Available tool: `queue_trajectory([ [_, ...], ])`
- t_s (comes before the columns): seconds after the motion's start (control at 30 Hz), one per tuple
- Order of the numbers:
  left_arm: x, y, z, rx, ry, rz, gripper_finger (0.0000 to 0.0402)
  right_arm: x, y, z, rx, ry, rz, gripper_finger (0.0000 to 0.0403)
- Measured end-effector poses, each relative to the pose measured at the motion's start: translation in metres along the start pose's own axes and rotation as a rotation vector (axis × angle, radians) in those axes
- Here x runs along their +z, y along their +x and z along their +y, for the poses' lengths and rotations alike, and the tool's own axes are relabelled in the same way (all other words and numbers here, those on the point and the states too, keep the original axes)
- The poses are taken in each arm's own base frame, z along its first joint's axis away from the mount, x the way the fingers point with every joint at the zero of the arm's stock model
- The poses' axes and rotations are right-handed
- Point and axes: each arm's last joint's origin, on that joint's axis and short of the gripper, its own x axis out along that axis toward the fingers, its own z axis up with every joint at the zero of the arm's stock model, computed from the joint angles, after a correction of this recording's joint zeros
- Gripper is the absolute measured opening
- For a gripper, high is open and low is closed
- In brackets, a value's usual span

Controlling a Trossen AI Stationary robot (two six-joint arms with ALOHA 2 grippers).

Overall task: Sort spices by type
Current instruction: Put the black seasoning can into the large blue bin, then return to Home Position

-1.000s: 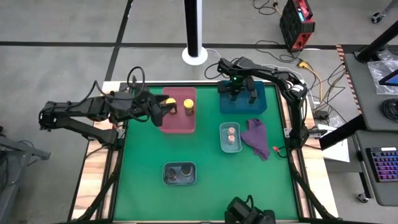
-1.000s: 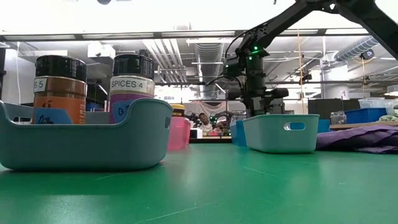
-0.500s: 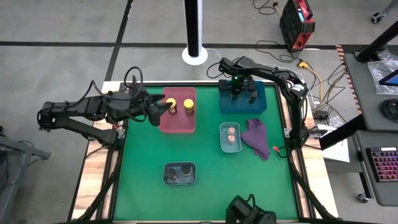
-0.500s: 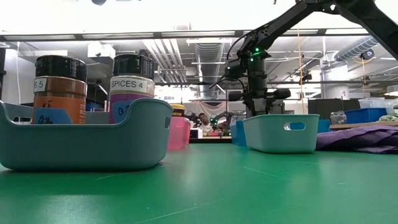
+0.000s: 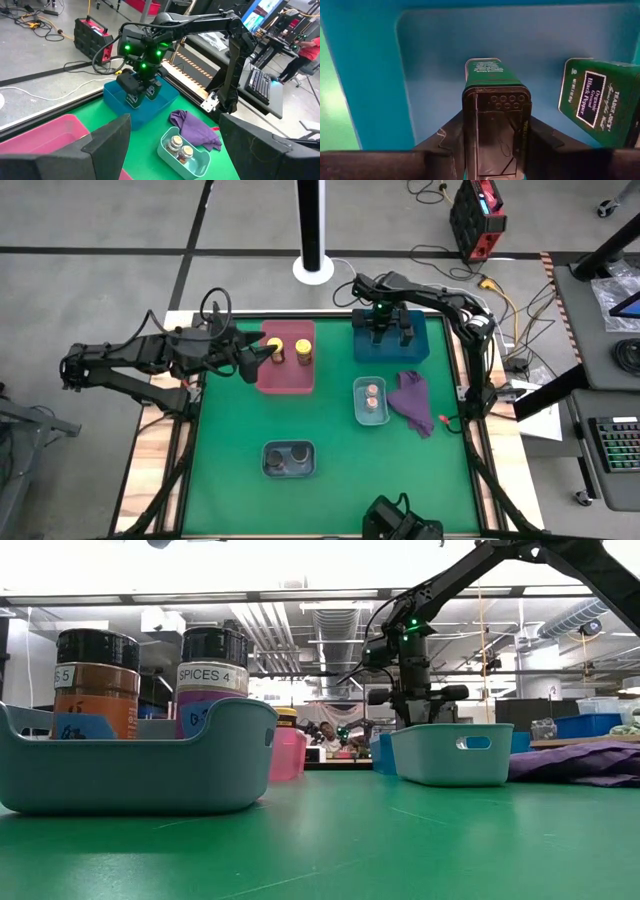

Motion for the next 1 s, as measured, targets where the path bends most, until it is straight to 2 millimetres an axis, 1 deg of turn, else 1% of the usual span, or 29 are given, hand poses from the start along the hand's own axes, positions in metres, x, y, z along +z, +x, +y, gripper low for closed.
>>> queue_trajectory([
  [0.13,0.000,0.000,0.000,0.000,0.000,0.000,0.0286,0.000,0.000,0.002,0.018,-0.002,-0.013,0.0132],
  [0.2,0.000,0.000,0.000,0.000,0.000,0.000,0.0286,0.000,0.000,0.003,0.021,-0.003,-0.016,0.0139],
  [0.57,0.001,0.000,0.001,0.037,-0.010,-0.025,0.0286,0.001,0.000,0.004,0.026,-0.033,-0.027,0.0236],
  [0.67,0.001,0.000,0.001,0.036,-0.010,-0.025,0.0286,0.000,-0.003,0.003,0.027,-0.053,-0.033,0.0259],
  [0.8,0.001,0.000,0.001,0.037,-0.010,-0.025,0.0286,0.001,-0.013,-0.001,0.031,-0.074,-0.064,0.0287],
  [0.87,0.001,0.000,0.001,0.037,-0.010,-0.025,0.0286,0.001,-0.021,-0.004,0.040,-0.089,-0.086,0.0299],
  [1.0,0.001,0.000,0.001,0.036,-0.006,-0.024,0.0286,-0.005,-0.049,-0.010,0.074,-0.143,-0.170,0.0318],
])
